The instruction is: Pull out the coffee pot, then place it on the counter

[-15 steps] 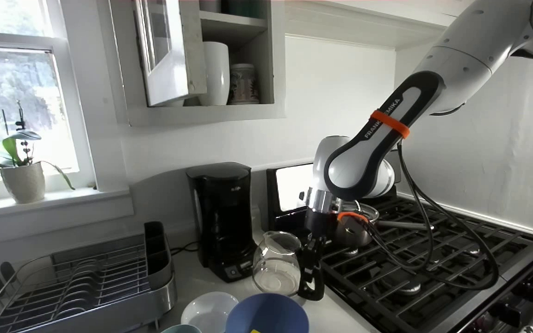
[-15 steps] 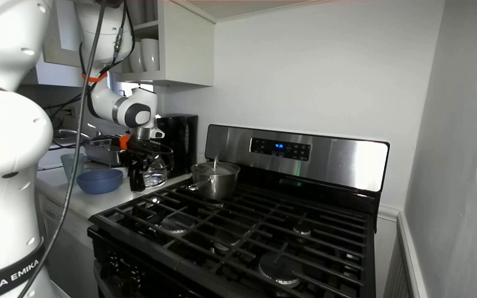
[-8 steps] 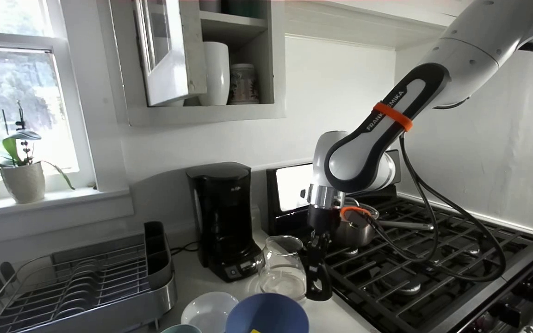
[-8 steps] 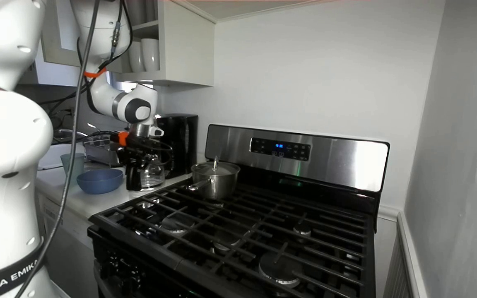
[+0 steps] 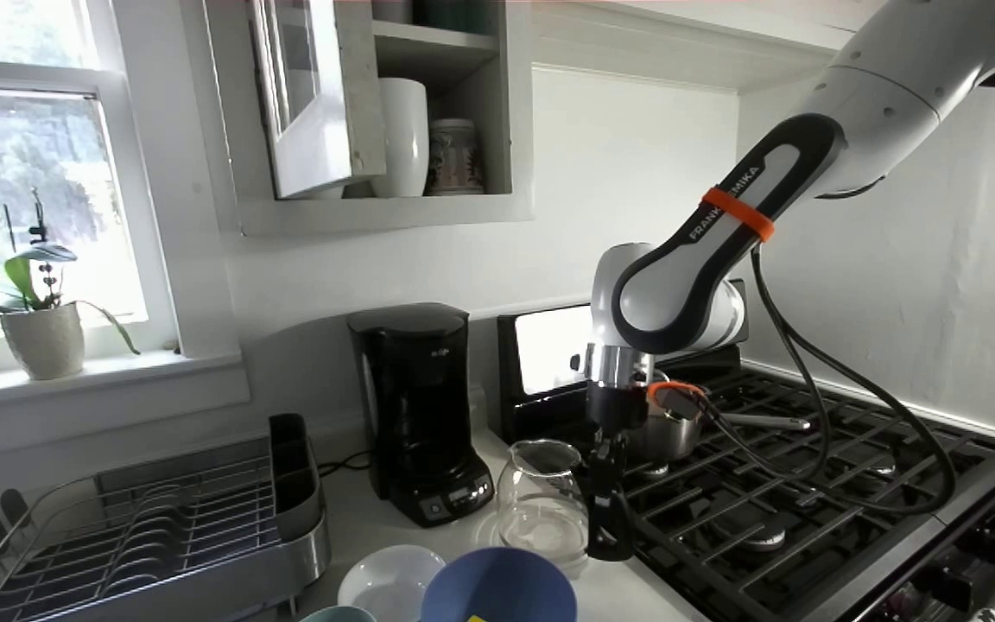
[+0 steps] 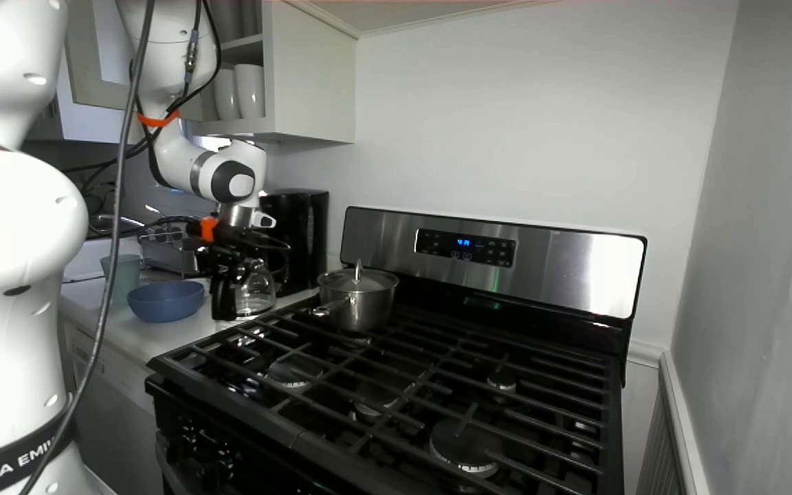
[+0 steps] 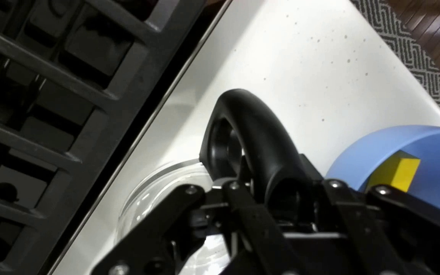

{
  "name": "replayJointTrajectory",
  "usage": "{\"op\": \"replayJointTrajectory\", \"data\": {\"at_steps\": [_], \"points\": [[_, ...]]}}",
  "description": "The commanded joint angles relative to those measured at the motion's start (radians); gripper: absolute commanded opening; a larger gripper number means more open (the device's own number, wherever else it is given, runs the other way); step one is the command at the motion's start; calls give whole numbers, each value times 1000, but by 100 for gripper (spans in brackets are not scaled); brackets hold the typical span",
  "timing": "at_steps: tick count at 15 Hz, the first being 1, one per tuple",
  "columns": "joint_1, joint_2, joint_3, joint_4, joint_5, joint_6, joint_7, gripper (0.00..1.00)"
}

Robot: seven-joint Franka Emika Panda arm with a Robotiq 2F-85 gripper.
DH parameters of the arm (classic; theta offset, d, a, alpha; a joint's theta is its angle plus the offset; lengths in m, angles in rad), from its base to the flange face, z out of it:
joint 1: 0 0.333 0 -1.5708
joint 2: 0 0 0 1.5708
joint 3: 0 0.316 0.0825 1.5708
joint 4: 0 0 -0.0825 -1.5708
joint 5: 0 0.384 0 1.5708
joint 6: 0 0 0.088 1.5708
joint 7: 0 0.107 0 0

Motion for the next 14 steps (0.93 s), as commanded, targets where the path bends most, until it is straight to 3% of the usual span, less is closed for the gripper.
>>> {"op": "replayJointTrajectory", "data": {"at_steps": [1, 3, 8, 12, 14], "points": [[8, -50, -21, -35, 20, -41, -43, 55], [13, -56, -32, -35, 6, -41, -39, 64], [34, -85, -59, -25, -7, -92, 46, 98], [56, -195, -54, -24, 41, -222, 139, 100], [88, -284, -63, -30, -30, -279, 272, 100]]}}
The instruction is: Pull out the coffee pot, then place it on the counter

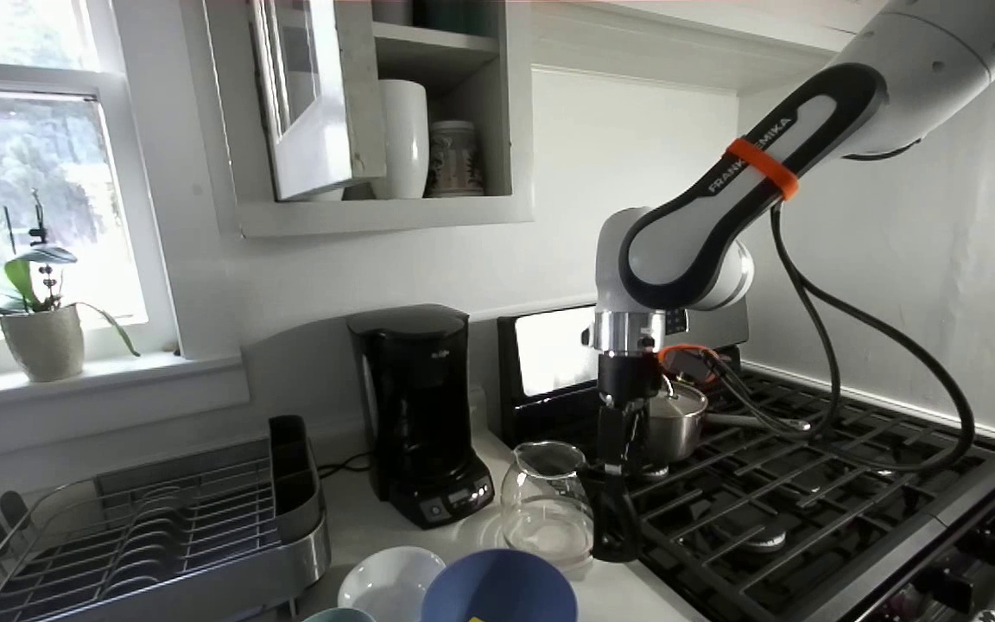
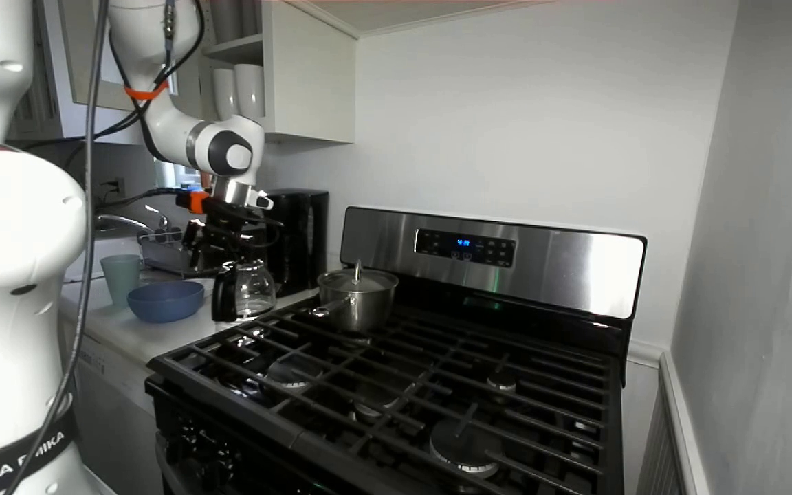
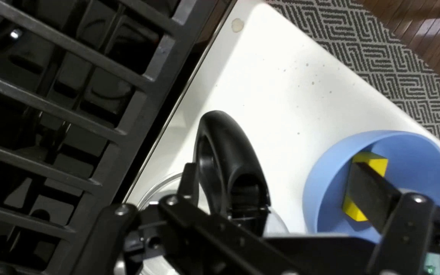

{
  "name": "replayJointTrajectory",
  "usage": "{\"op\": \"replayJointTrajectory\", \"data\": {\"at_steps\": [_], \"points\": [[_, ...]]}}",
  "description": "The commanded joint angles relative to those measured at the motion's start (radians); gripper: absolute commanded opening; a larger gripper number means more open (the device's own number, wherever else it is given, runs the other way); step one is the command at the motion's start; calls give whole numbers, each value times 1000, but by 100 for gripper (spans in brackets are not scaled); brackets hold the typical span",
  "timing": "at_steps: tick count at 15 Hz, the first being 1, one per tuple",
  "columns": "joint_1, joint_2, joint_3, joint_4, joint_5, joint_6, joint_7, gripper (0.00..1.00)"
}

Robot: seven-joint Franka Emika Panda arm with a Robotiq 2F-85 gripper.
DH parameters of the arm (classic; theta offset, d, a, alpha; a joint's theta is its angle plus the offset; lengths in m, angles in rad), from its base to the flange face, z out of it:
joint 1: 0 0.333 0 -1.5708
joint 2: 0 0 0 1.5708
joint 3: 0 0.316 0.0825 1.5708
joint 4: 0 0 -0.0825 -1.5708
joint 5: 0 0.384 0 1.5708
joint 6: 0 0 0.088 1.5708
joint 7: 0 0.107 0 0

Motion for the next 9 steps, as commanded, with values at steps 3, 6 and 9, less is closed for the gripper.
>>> {"op": "replayJointTrajectory", "data": {"at_steps": [3, 6, 9], "points": [[78, -257, -17, 3, -207, -191, 363, 100], [79, -324, 8, 60, -361, -244, 501, 100], [58, -359, 25, 75, -502, -173, 577, 100]]}}
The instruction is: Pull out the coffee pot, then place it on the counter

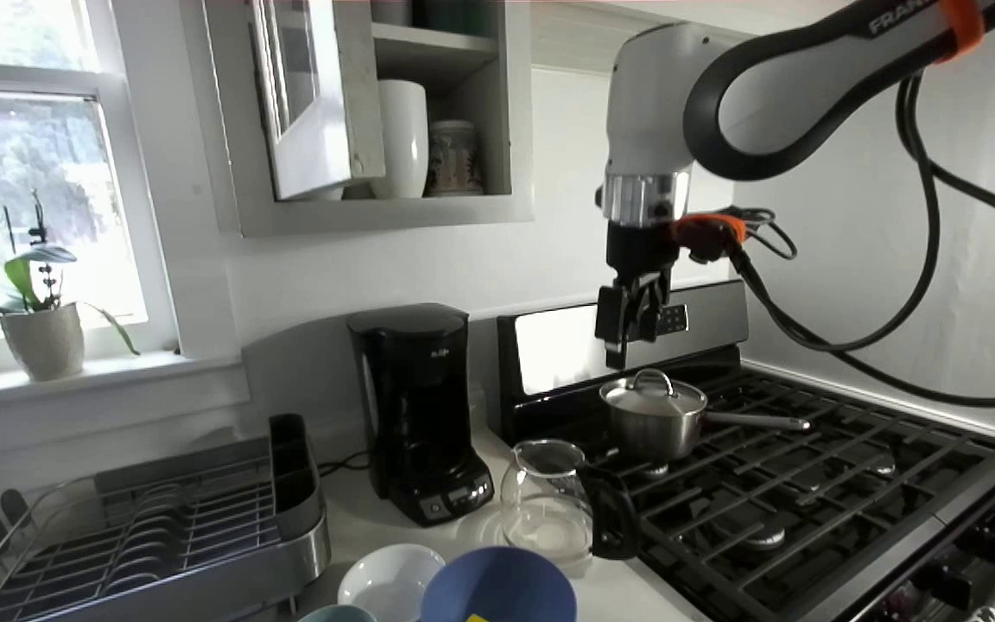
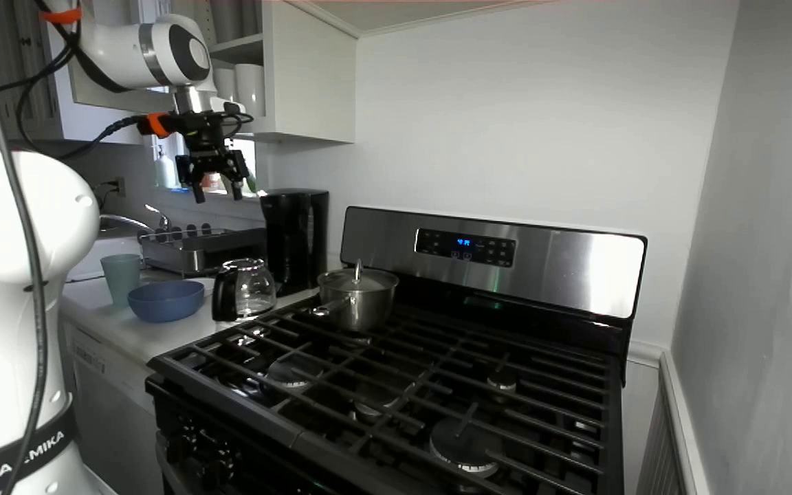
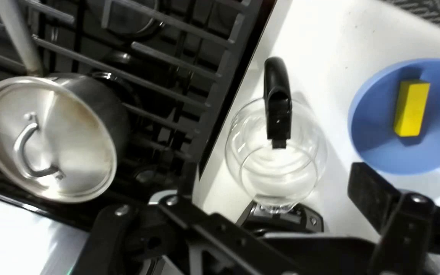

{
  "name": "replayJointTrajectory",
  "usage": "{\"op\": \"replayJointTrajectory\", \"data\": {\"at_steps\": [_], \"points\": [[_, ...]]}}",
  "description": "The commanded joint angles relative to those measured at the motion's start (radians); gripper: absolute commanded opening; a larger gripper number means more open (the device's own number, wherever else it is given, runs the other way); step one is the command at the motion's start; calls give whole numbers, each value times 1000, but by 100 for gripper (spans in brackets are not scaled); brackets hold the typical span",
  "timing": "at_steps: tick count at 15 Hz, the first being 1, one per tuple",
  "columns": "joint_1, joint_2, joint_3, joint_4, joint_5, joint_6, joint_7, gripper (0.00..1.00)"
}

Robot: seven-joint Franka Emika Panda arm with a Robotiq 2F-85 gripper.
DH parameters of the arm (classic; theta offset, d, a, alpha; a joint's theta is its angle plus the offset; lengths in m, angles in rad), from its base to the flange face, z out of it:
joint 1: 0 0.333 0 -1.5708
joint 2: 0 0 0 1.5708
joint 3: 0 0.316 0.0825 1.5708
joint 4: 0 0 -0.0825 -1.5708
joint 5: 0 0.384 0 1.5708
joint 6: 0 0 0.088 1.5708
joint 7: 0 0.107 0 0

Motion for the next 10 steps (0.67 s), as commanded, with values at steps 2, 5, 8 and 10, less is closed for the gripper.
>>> {"op": "replayJointTrajectory", "data": {"at_steps": [2, 5, 8, 10], "points": [[-37, -42, 12, -4, -211, 115, 132, 100], [-30, -27, -6, 3, -171, 173, 88, 100], [-45, -16, -24, -19, -174, 270, 81, 100], [-44, -16, -24, -20, -174, 274, 80, 100]]}}
